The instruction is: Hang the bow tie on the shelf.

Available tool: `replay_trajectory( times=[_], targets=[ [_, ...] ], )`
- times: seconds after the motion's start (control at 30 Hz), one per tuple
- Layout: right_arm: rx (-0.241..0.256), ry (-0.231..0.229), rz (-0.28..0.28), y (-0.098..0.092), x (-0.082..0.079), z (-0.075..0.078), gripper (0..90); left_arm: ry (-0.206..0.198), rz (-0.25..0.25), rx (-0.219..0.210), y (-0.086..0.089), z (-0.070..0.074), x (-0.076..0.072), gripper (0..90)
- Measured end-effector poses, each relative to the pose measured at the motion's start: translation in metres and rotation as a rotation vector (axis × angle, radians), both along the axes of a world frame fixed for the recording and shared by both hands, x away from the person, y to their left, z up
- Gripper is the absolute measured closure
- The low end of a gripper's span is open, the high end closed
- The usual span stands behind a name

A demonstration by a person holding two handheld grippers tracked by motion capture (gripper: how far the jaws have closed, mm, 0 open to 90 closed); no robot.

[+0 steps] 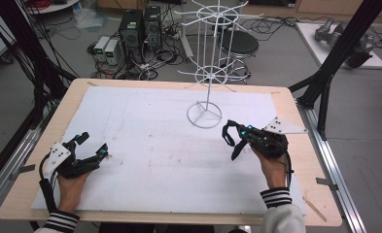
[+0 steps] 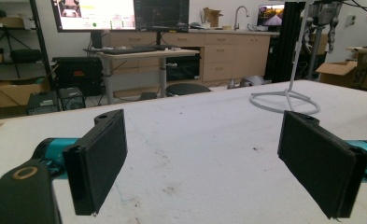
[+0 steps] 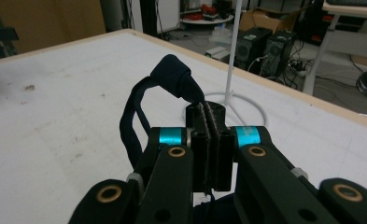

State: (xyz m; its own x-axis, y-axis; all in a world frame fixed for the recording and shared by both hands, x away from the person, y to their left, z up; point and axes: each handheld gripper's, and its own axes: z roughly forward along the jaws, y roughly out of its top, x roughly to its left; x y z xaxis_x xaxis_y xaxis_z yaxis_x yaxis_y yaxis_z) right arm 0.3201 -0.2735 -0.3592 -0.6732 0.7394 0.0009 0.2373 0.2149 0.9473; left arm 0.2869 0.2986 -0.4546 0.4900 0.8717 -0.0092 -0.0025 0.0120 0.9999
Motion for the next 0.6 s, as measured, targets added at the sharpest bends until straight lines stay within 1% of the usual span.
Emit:
replay_trajectory(
  times=[0.07, 0.13, 0.17, 0.27, 0.4, 0.47, 0.6],
  targets=[
    [-0.001, -0.015, -0.004, 0.002, 0.003, 0.005, 88.9, 0.000, 0.001, 0.002, 0.000, 0.000, 0.000, 16.1],
    [0.000, -0.018, -0.006, 0.003, 0.003, 0.006, 88.9, 0.000, 0.001, 0.003, 0.000, 0.000, 0.000, 16.1],
    [0.003, -0.029, -0.010, 0.004, 0.005, 0.010, 88.9, 0.000, 0.001, 0.003, 0.000, 0.000, 0.000, 16.1],
    [0.004, -0.039, -0.015, 0.005, 0.006, 0.013, 88.8, 0.000, 0.001, 0.002, 0.000, 0.000, 0.000, 16.0],
    [0.017, -0.053, -0.023, 0.007, 0.011, 0.021, 88.9, -0.001, 0.001, -0.002, 0.000, 0.000, 0.000, 16.1],
    [0.019, -0.071, -0.030, 0.008, 0.013, 0.025, 88.9, 0.000, 0.001, -0.001, 0.000, 0.000, 0.000, 16.1],
    [0.034, -0.084, -0.037, 0.009, 0.017, 0.033, 88.8, 0.000, 0.000, -0.001, 0.000, 0.000, 0.000, 16.1]
  ],
)
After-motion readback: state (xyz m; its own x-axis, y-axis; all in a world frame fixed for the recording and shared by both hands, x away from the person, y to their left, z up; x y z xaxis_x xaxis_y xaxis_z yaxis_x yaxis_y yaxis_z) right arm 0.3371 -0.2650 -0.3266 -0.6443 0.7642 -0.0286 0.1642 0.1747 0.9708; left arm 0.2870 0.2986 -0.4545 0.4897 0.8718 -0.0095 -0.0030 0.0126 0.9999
